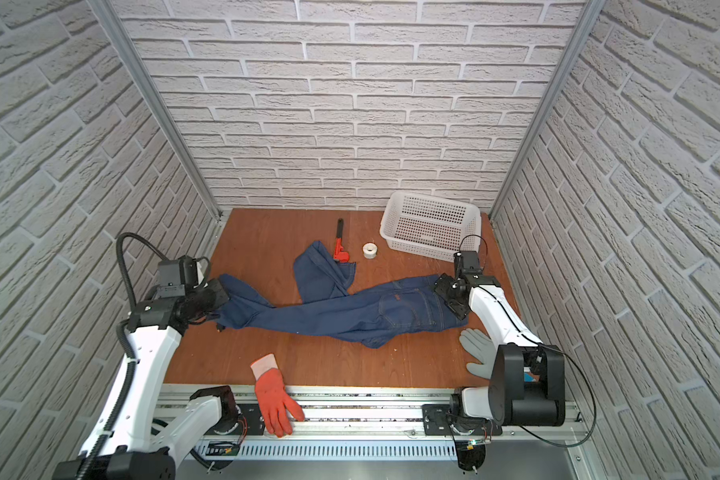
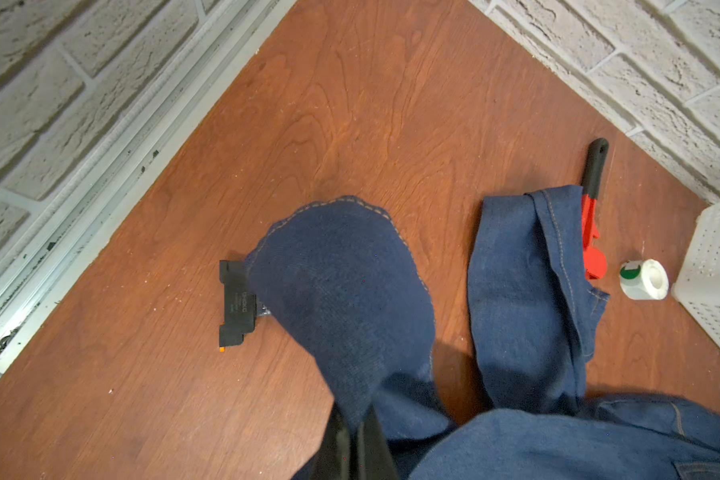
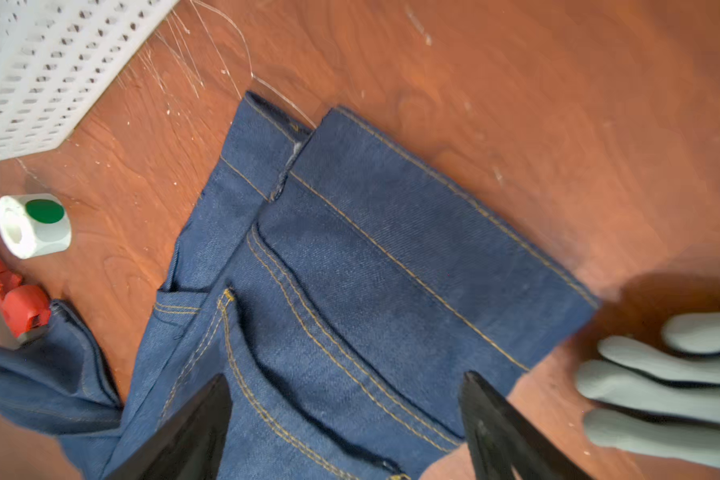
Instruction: Fold and stack the trousers
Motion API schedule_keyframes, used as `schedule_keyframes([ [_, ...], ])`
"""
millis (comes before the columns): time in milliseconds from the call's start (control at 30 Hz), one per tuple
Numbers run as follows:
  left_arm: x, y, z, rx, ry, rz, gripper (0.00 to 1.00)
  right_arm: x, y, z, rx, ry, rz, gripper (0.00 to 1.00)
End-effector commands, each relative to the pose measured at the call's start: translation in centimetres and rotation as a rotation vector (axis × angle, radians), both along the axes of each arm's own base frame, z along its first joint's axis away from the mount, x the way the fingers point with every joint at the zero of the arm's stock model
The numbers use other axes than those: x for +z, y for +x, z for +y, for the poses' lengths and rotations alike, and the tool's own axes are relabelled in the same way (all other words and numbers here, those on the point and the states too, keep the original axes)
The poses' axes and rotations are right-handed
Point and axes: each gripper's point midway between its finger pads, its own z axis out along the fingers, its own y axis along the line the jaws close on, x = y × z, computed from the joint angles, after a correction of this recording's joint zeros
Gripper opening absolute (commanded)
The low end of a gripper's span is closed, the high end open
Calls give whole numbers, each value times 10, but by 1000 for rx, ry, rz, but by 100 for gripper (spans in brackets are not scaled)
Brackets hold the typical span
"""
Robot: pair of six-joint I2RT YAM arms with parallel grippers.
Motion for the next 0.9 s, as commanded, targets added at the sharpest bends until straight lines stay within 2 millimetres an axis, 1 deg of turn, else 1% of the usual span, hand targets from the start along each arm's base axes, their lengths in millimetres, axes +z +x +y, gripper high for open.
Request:
schedule_keyframes([
  [0, -3, 3, -3, -21, -11, -22, 0, 20, 12, 0, 54, -105, -4, 86],
  [200, -11, 1, -5, -33, -17, -6, 0, 26, 35, 17, 134, -201, 40, 86],
  [367, -14, 5, -7, -45, -26, -3, 0, 13, 53, 40, 211, -220, 94, 85],
  [500, -10, 5, -7, -49, -22, -10, 0, 2, 64, 62, 286, -227, 134, 85],
  [633, -12, 2, -7, -50, -20, -4, 0, -7, 69, 84, 364, -238, 171, 84],
  [700, -16, -1, -7, -50, -16, 5, 0, -11, 69, 92, 391, -241, 189, 84],
  [800, -20, -3, -7, -50, -16, 11, 0, -16, 69, 98, 411, -252, 204, 84],
  [867, -20, -4, -7, -48, -17, 11, 0, -22, 67, 101, 425, -249, 221, 81],
])
